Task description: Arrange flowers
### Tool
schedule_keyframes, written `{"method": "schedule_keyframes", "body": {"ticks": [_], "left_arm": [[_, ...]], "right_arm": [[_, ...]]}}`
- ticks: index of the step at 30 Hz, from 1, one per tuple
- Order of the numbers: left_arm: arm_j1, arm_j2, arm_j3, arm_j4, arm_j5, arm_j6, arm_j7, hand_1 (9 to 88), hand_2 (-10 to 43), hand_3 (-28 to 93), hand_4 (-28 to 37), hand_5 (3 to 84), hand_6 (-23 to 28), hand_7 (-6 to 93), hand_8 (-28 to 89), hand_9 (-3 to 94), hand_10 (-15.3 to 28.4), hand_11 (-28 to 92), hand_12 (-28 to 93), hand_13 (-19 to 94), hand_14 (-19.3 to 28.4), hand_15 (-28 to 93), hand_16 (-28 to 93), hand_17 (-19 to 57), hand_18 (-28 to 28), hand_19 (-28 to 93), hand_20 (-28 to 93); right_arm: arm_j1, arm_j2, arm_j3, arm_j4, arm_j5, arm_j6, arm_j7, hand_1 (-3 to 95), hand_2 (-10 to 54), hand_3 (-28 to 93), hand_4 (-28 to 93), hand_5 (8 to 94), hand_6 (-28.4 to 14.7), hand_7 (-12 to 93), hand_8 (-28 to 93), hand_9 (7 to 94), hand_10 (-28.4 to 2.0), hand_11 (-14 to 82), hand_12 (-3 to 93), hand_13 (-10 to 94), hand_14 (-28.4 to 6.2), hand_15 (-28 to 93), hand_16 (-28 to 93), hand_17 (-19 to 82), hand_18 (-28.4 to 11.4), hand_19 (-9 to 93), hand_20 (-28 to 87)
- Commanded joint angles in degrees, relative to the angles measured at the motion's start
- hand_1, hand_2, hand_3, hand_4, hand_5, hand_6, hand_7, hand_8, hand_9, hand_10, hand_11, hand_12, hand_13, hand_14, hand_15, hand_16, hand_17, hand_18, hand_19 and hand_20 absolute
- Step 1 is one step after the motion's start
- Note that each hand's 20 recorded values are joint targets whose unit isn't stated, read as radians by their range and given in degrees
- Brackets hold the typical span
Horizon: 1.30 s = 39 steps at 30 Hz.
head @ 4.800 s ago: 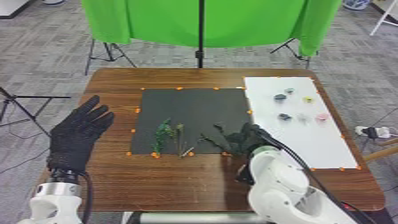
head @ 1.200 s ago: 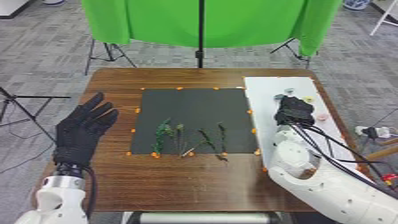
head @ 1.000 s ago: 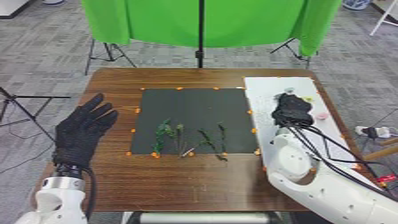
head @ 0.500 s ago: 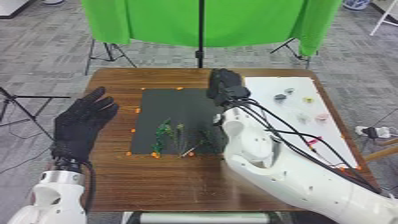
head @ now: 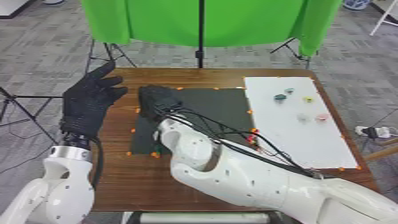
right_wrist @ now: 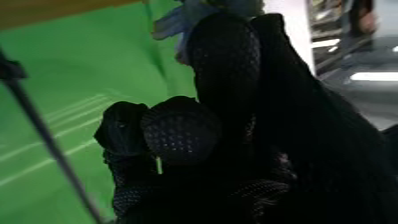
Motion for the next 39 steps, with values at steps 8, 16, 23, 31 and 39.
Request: {"method": "schedule_keyframes", "body": {"ticks": [8, 16, 23, 31, 39], "left_arm": [[-3.35, 0.96, 2.08, 2.09, -0.41, -0.31, 1.91, 23.7, 8.4, 80, -26.7, 42.9, 13.0, 11.4, -9, 35.3, 21.3, 19, 14, 24, 28.2, 19, 7, -10.0, 22.8, 34, 28], [-2.19, 1.93, 2.20, 1.83, -1.15, 0.50, 3.87, 23.8, 8.5, 80, -26.6, 43.4, 13.5, 12.8, -9, 36.2, 22.6, 22, 13, 25, 28.4, 26, 6, -9.9, 21.5, 24, 27], [-1.39, 2.56, 2.26, 1.72, -1.68, 0.73, 4.95, 25.0, 9.2, 78, -25.3, 45.3, 15.7, 12.1, -8, 40.7, 28.3, 20, 16, 47, 28.4, 30, 38, -13.2, 17.8, -2, 22], [7.12, -1.96, -3.35, -1.10, -0.30, 1.11, 0.34, 26.9, 10.8, 74, -22.1, 46.4, 18.4, 6.6, -5, 50.4, 28.4, 7, 31, 93, 18.6, 89, 45, -14.0, 16.0, -4, 22], [13.53, -2.87, -6.38, -1.86, -2.27, 2.86, 4.02, 23.9, 9.0, 77, -24.9, 39.9, 11.3, 4.9, -5, 33.3, 19.0, 10, 17, 25, 25.2, 28, 2, -7.4, 24.6, 48, 28]], "right_arm": [[2.65, 1.99, -5.56, 0.34, 1.49, -2.10, -4.25, 55.0, -9.5, 67, -28, 82.3, 2.9, 19, 0, 84.3, -9.0, 45.8, 24.8, 72, -8.8, 81, 19, 31, -22.0, 93, 52], [0.28, 1.67, -2.55, -0.69, -5.13, -9.55, -6.29, 50.5, -9.5, 66, -28, 77.3, 2.9, 18, -1, 81.0, -9.5, 47.6, 23.7, 70, -9.0, 82, 19, 29, -22.2, 93, 52], [1.92, 2.30, -4.53, -1.03, -8.12, -12.83, -5.70, 44.8, -9.5, 66, -27, 69.9, 2.1, 18, -4, 76.7, -10.4, 53.0, 20.2, 67, -9.7, 84, 19, 27, -22.3, 93, 52], [-11.78, 1.31, 10.66, -5.79, -13.69, -18.72, -10.91, 44.4, -7.6, 58, -16, 65.2, 1.5, 18, -9, 71.8, -10.9, 55.9, 19.1, 64, -9.6, 85, 18, 26, -21.7, 92, 53], [-14.78, 10.60, 22.72, -15.32, -5.98, -17.39, -4.77, 32.3, -9.5, 81, -28, 64.8, 2.5, 19, -14, 71.2, -11.7, 47.1, 16.2, 62, -11.5, 82, 16, 25, -23.0, 90, 52]]}}
